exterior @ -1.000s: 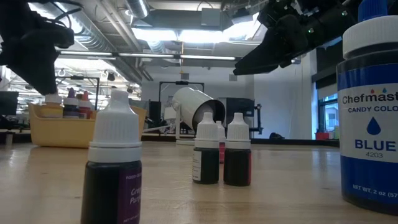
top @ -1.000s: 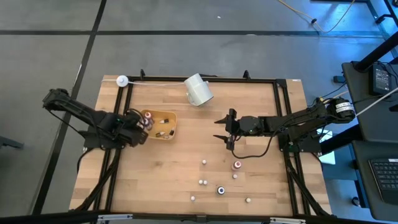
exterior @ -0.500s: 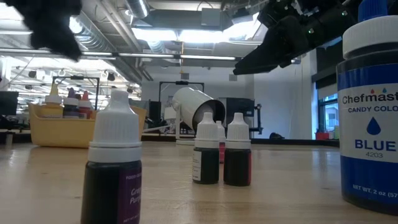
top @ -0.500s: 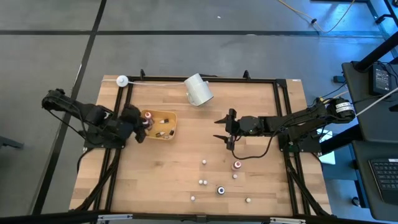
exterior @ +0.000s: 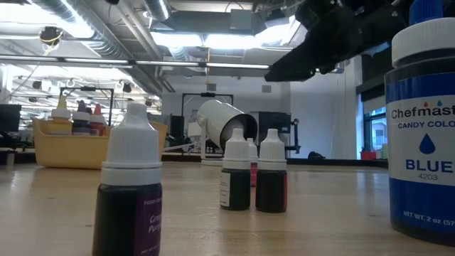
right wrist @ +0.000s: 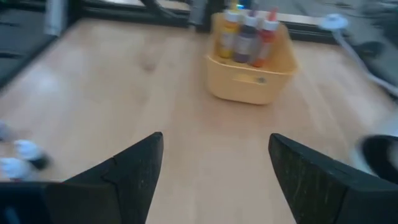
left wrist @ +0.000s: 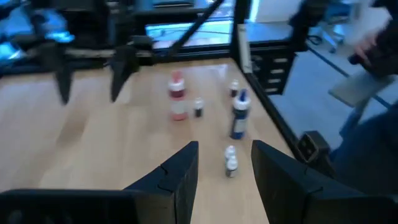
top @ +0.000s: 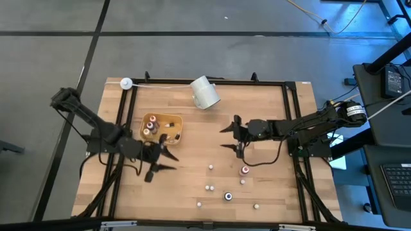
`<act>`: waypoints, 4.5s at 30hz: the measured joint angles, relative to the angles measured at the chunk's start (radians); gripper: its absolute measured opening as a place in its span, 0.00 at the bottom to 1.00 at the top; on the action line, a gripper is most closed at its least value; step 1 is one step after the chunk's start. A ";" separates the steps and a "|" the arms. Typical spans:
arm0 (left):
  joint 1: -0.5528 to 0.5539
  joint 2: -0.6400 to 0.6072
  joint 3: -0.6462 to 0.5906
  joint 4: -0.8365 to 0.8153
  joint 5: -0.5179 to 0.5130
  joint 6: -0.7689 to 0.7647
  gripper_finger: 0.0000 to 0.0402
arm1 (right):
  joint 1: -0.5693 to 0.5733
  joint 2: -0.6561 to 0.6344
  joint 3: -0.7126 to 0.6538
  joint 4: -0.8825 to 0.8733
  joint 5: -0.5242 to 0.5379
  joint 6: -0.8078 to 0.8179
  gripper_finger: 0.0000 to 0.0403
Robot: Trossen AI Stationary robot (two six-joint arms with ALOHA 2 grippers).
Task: Pick & Place food coloring
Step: Put the small pink food coloring bottle into the bin
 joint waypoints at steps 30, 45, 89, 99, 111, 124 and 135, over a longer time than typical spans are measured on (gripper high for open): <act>0.004 0.090 -0.001 0.171 0.001 0.110 0.36 | 0.128 0.000 0.000 0.110 -0.055 0.119 0.73; 0.032 -0.269 -0.481 0.709 0.027 0.180 0.36 | 0.166 0.000 0.000 0.062 -0.051 0.095 0.72; 0.032 -0.363 -0.549 0.690 -0.082 0.183 0.36 | 0.164 0.538 0.441 -0.372 -0.113 -0.006 0.40; 0.032 -0.363 -0.548 0.682 -0.082 0.183 0.36 | 0.164 0.539 0.441 -0.372 -0.113 -0.008 0.29; 0.032 -0.363 -0.548 0.677 -0.083 0.183 0.36 | 0.164 0.554 0.449 -0.355 -0.113 -0.005 0.15; 0.032 -0.363 -0.548 0.675 -0.084 0.183 0.36 | 0.075 0.554 0.683 -0.413 -0.094 -0.175 0.15; 0.032 -0.363 -0.548 0.684 -0.083 0.183 0.36 | -0.070 0.624 0.716 0.013 -0.095 -0.195 0.15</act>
